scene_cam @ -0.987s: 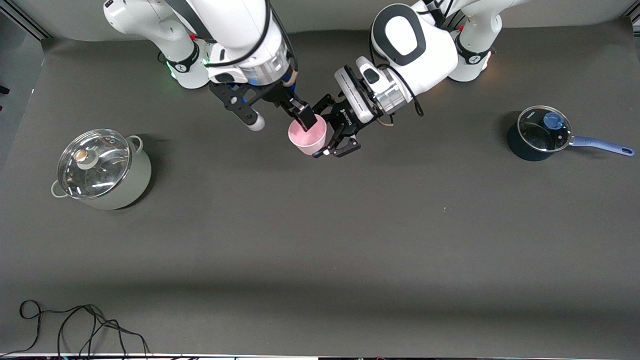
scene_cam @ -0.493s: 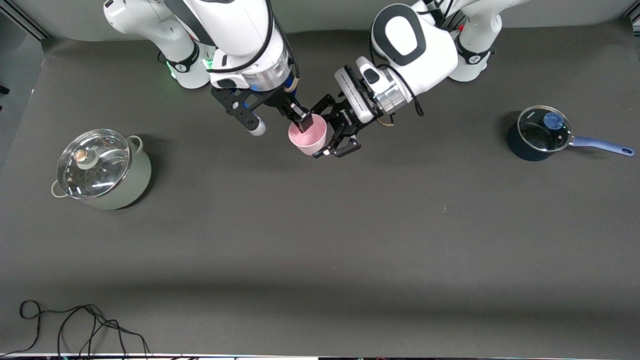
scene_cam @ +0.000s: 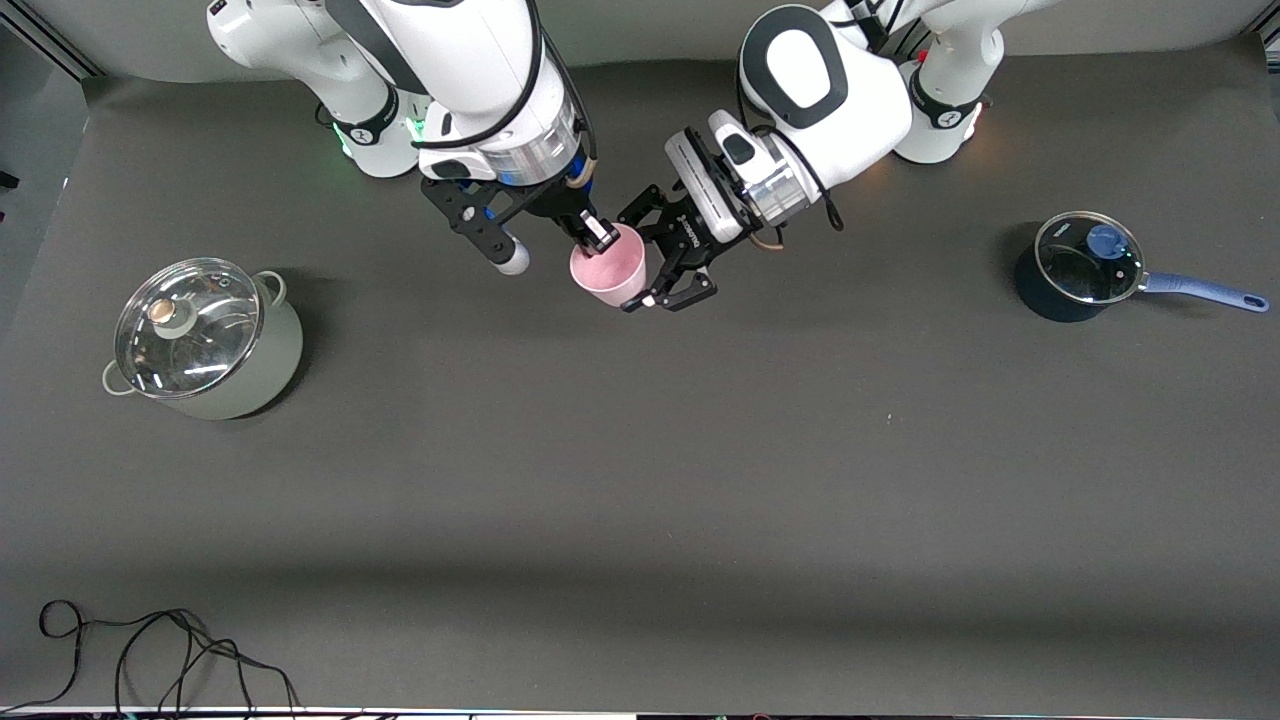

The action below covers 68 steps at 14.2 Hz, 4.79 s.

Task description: Transfer pink cup from left to right arm

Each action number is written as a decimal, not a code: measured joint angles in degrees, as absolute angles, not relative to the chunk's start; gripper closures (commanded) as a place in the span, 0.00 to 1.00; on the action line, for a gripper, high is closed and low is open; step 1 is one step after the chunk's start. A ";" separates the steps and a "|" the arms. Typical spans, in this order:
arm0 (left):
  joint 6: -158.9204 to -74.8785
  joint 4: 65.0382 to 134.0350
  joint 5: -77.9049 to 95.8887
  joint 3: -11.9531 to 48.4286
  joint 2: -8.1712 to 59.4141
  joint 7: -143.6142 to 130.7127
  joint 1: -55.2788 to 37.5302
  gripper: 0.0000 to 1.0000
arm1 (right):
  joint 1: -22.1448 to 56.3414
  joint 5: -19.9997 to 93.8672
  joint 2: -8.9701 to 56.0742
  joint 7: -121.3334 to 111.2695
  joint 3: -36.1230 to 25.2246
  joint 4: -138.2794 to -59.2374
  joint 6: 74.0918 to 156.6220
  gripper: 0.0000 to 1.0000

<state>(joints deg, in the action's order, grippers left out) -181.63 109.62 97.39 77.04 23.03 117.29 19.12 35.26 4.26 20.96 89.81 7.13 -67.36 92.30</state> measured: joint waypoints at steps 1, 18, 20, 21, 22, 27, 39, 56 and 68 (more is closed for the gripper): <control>-181.62 109.61 97.38 77.03 23.03 117.29 19.12 0.38 | 35.26 4.27 20.96 89.81 7.13 -67.36 92.30 1.00; -179.56 109.88 98.08 69.83 28.45 110.93 23.10 0.01 | 15.29 3.81 21.01 53.08 4.66 -73.01 88.72 1.00; -176.49 109.93 97.86 69.23 32.48 110.98 26.42 0.01 | 12.09 3.79 20.51 46.59 4.14 -74.84 88.72 1.00; -174.91 109.95 97.67 69.18 33.98 111.10 27.87 0.00 | 11.24 3.76 19.88 42.85 3.01 -76.09 88.72 1.00; -173.31 110.03 97.35 69.17 34.89 111.17 29.06 0.01 | 10.99 3.75 19.14 38.60 0.86 -77.62 88.75 1.00; -166.92 110.71 92.71 69.11 35.46 111.07 32.03 0.01 | 10.68 3.75 14.72 20.44 -9.18 -90.01 95.92 1.00; -118.58 101.72 32.28 62.07 32.62 46.83 42.84 0.00 | 11.23 3.75 8.42 16.00 -10.60 -125.35 134.55 1.00; -75.37 78.55 -16.67 57.35 25.80 16.98 50.73 0.00 | 11.32 3.76 12.09 15.92 -10.66 -132.93 149.87 0.00; -83.13 87.65 -11.99 57.42 11.45 3.66 52.07 0.00 | 12.18 1.14 -7.52 14.78 -10.40 -120.04 117.70 0.00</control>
